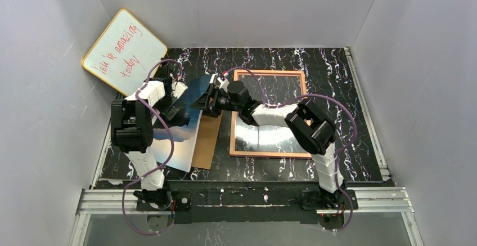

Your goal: Put the photo into the frame

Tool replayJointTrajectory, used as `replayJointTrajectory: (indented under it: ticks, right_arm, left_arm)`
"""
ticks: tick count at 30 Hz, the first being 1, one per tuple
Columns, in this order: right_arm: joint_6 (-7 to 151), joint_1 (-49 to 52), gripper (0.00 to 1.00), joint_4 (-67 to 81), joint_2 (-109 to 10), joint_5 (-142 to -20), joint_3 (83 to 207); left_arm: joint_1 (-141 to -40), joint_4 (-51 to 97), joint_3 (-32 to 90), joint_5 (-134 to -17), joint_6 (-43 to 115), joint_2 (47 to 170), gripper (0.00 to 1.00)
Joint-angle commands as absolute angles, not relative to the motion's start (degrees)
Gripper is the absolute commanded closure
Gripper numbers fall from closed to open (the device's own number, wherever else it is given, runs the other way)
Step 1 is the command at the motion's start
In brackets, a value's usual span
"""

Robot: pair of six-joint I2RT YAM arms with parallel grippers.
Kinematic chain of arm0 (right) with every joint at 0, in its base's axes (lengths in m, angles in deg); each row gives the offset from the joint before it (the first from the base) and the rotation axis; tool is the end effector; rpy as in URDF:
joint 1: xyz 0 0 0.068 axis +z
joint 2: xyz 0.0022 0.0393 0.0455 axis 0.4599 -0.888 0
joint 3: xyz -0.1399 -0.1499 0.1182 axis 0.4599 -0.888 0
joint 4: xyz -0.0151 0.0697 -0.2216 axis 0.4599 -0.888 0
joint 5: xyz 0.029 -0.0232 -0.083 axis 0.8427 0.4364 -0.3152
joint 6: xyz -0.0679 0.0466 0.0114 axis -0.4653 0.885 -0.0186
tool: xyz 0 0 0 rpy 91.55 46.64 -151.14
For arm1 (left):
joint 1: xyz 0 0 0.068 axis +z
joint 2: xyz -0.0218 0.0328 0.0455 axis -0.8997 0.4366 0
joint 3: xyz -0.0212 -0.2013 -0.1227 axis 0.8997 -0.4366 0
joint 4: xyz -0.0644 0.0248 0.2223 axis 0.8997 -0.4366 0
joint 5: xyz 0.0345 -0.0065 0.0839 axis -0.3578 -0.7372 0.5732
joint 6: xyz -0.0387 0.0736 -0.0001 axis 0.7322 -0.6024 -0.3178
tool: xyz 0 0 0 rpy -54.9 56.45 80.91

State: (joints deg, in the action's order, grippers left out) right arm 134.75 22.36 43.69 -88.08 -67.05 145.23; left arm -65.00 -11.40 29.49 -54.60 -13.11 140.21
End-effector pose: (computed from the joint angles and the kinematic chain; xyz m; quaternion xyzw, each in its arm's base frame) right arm 0.2820 0.3747 0.1874 0.0052 0.7489 0.6307 0.2033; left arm 0.3544 0.0103 0.1229 0.2992 0.9274 0.1638 0.1538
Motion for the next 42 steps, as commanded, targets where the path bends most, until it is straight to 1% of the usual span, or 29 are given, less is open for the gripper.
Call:
replayJointTrajectory:
  ticks: [1, 3, 5, 6, 9, 10, 11, 12, 13, 14, 15, 19, 22, 23, 24, 27, 31, 33, 34, 37, 42]
  right_arm:
    - [133.03, 22.18, 0.32, 40.36, -85.02, -68.54, 146.81]
    - [130.52, 22.21, 0.46, 34.22, -84.4, -70.44, 148.75]
    - [128.38, 22.22, 0.67, 28.37, -84.44, -71.68, 150.82]
    - [127.62, 22.28, 0.72, 25.8, -84.68, -72.22, 151.57]
    - [125.84, 22.25, 0.74, 21.76, -85.35, -73.26, 153.38]
    - [125.05, 22.28, 0.77, 20.52, -85.42, -73.68, 154.09]
    - [124.25, 22.21, 0.82, 19.46, -85.32, -73.97, 154.74]
    - [123.28, 22.23, 0.94, 18.6, -85.07, -74.2, 155.37]
    - [121.44, 22.17, 0.99, 16.91, -84.74, -74.76, 156.54]
    - [119.58, 22.09, 0.99, 14.74, -84.27, -75.42, 158.07]
    - [117.37, 21.98, 0.99, 12.06, -83.65, -76.23, 160.28]
    - [105.88, 19.46, 0.99, -2.41, -78.71, -79.67, 170.63]
    - [99.14, 14.04, 0.99, -9.19, -72.34, -76.3, 173.91]
    - [96.78, 11.76, 0.99, -11.41, -70.23, -73.42, 174.64]
    - [94.39, 9.43, 0.99, -14.27, -67.84, -73.18, 175.63]
    - [87.45, 3.71, 0.99, -26.47, -61.87, -78.62, 180.76]
    - [78.23, 2.36, 0.99, -43.43, -61.7, -94.07, 197.02]
    - [75.44, 2.41, 0.99, -48.66, -62.46, -99.95, 203.91]
    - [74.64, 2.4, 0.99, -49.9, -62.38, -101.78, 204.2]
    - [74.13, 2.97, 0.99, -51.09, -61.81, -104.64, 199.43]
    - [77.03, 8.35, 0.99, -57.91, -68.35, -110.24, 196.16]
  left_arm:
    - [-65.44, -14.87, 29.06, -59.18, -12.24, 140.23, 0.16]
    - [-65.49, -15.15, 29.37, -59.26, -12.24, 140.04, 0.16]
    - [-65.43, -15.84, 30.16, -59.23, -12.05, 140.01, 0.16]
    - [-65.43, -16.27, 30.7, -59.19, -11.93, 139.91, 0.16]
    - [-65.43, -17.68, 32.44, -58.9, -11.8, 139.29, 0.15]
    - [-65.43, -18.65, 33.79, -58.38, -11.57, 139.0, 0.14]
    - [-65.43, -19.54, 35.16, -57.69, -11.24, 138.73, 0.13]
    - [-65.29, -20.56, 36.99, -57.09, -10.79, 138.54, 0.11]
    - [-65.07, -21.78, 38.98, -56.59, -10.27, 138.28, 0.09]
    - [-64.81, -23.27, 41.73, -56.08, -9.65, 138.1, 0.05]
    - [-64.52, -25.49, 45.0, -55.95, -9.16, 138.19, 0.02]
    - [-61.25, -34.97, 59.8, -60.66, -7.15, 139.0, 0.02]
    - [-60.87, -38.6, 66.27, -62.91, -6.42, 138.74, 0.02]
    - [-60.86, -38.85, 66.9, -63.4, -6.09, 138.3, 0.02]
    - [-60.86, -38.76, 66.95, -63.79, -5.81, 137.87, 0.02]
    - [-60.87, -37.85, 65.39, -64.48, -5.07, 136.5, 0.02]
    - [-60.9, -37.44, 62.59, -65.95, -4.57, 136.24, 0.02]
    - [-60.98, -37.22, 61.87, -66.29, -4.47, 136.24, 0.02]
    - [-60.95, -37.0, 61.56, -66.3, -4.38, 136.14, 0.02]
    - [-61.1, -36.55, 60.71, -66.16, -4.33, 135.71, 0.02]
    - [-61.33, -35.44, 58.37, -65.35, -4.58, 134.83, 0.02]
